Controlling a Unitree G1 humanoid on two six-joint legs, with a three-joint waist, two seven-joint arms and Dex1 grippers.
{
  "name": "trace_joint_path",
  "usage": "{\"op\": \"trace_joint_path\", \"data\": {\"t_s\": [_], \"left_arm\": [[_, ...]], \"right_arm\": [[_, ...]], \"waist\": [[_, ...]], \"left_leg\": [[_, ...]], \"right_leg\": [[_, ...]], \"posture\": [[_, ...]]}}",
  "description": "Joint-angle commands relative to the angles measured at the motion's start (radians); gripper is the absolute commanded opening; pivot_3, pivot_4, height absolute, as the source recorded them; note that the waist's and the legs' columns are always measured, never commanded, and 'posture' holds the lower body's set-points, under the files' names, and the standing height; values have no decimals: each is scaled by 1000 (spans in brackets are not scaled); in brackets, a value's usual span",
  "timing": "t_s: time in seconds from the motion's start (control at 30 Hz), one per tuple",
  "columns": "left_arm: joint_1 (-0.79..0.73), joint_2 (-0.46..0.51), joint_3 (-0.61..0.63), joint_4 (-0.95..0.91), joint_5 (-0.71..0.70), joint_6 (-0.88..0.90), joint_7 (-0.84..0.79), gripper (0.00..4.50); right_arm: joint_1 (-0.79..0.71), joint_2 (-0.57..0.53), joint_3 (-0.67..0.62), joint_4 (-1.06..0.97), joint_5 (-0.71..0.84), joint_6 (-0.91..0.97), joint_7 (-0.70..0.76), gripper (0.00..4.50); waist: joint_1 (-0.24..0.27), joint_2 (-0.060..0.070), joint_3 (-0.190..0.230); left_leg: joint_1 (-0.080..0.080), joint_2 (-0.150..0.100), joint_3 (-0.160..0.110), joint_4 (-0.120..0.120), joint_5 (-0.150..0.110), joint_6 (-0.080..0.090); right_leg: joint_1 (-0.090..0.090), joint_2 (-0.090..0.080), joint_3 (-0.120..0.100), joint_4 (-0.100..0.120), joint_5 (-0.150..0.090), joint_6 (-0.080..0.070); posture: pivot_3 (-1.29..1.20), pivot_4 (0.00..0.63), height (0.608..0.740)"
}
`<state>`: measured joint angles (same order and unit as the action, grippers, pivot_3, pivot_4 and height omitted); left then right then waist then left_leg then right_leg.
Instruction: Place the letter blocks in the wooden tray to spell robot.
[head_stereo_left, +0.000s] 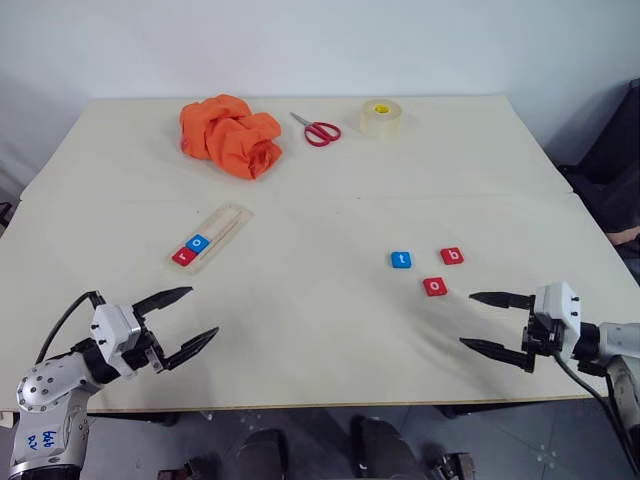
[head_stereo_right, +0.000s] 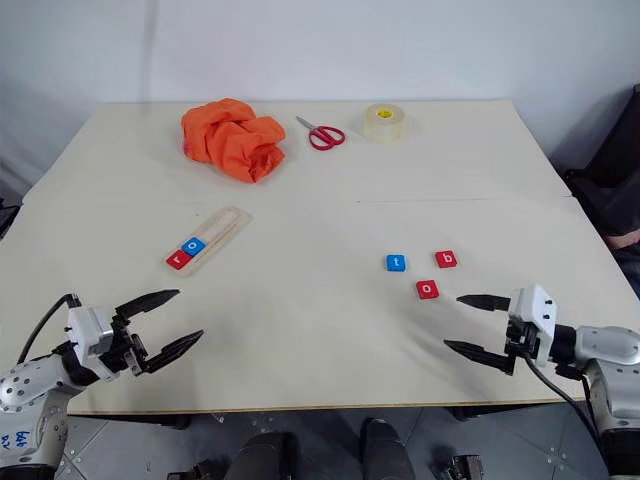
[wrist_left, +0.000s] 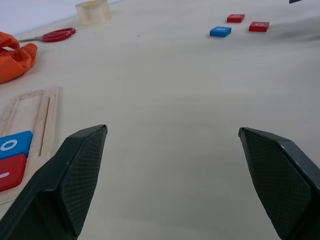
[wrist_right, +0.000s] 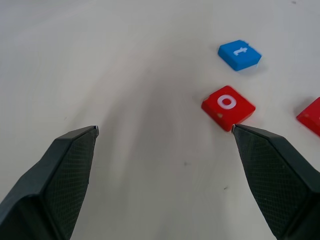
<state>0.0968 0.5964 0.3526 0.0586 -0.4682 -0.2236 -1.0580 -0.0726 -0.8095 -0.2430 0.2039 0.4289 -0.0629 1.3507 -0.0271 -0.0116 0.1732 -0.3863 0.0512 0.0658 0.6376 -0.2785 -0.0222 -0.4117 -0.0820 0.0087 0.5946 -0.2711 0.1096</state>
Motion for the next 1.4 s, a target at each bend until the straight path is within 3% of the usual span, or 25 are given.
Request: {"op": "trace_joint_path", "data": {"t_s": [0.03, 0.33, 0.5, 0.67, 0.77, 0.83, 1.03, 1.27, 1.4], "left_arm": [[0, -7, 6, -48, -32, 15, 16, 4500], [22, 2, 13, -115, -7, 106, 105, 4500], [93, 40, 96, -153, 7, 174, 194, 4500], [186, 66, 191, -175, -51, 202, 166, 4500], [205, 81, 209, -152, -33, 209, 163, 4500], [190, 85, 205, -129, -20, 206, 165, 4500], [29, 124, 144, -20, 13, 248, 182, 4500], [-326, 178, 3, 293, 119, 329, 223, 4500], [-450, 177, -54, 421, 174, 340, 234, 4500]], "right_arm": [[-16, -14, -35, 7, 22, -22, 6, 4476], [-69, 4, -27, 82, 26, -68, 28, 4476], [-102, 20, -11, 75, 27, -70, 24, 4476], [-116, 18, -7, 53, 23, -55, 17, 4476], [-127, 18, -1, 31, 22, -35, 5, 4476], [-139, 21, 7, 17, 20, -21, -4, 4476], [-185, 48, 46, -21, 13, 17, -39, 4476], [-193, 63, 80, -125, 21, 88, -92, 4476], [-189, 74, 84, -171, 28, 114, -115, 4476]], "waist": [[0, 0, 0], [-1, 0, 0], [-3, 0, 0], [-2, 0, 0], [-1, 0, 0], [0, 0, 0], [1, -1, 1], [3, -2, 1], [-4, -2, 1]], "left_leg": [[0, 0, 0, 0, 0, 0], [0, 0, 0, 1, 0, 0], [1, 1, 0, 2, 0, 0], [1, 1, 0, 2, -1, -1], [0, 1, 0, 4, -1, -2], [0, 2, 0, 6, -1, -2], [1, 2, -1, 10, -1, -1], [1, 1, -1, 10, -1, -1], [0, 2, 0, 10, -2, -2]], "right_leg": [[0, 0, 0, 0, 0, 0], [0, 0, 0, 1, 0, 0], [0, 1, 0, 2, 0, 0], [0, 0, 0, 2, -1, -1], [0, 0, 0, 2, -8, -15], [0, 0, 0, 4, -9, -16], [1, 0, 0, 8, -9, -17], [-1, 1, -1, 13, -3, -5], [-1, 1, 0, 13, -2, -3]], "posture": [[0, 150, 740], [0, 150, 740], [0, 150, 740], [0, 150, 740], [0, 150, 740], [0, 150, 740], [0, 150, 740], [0, 150, 740], [0, 150, 740]]}}
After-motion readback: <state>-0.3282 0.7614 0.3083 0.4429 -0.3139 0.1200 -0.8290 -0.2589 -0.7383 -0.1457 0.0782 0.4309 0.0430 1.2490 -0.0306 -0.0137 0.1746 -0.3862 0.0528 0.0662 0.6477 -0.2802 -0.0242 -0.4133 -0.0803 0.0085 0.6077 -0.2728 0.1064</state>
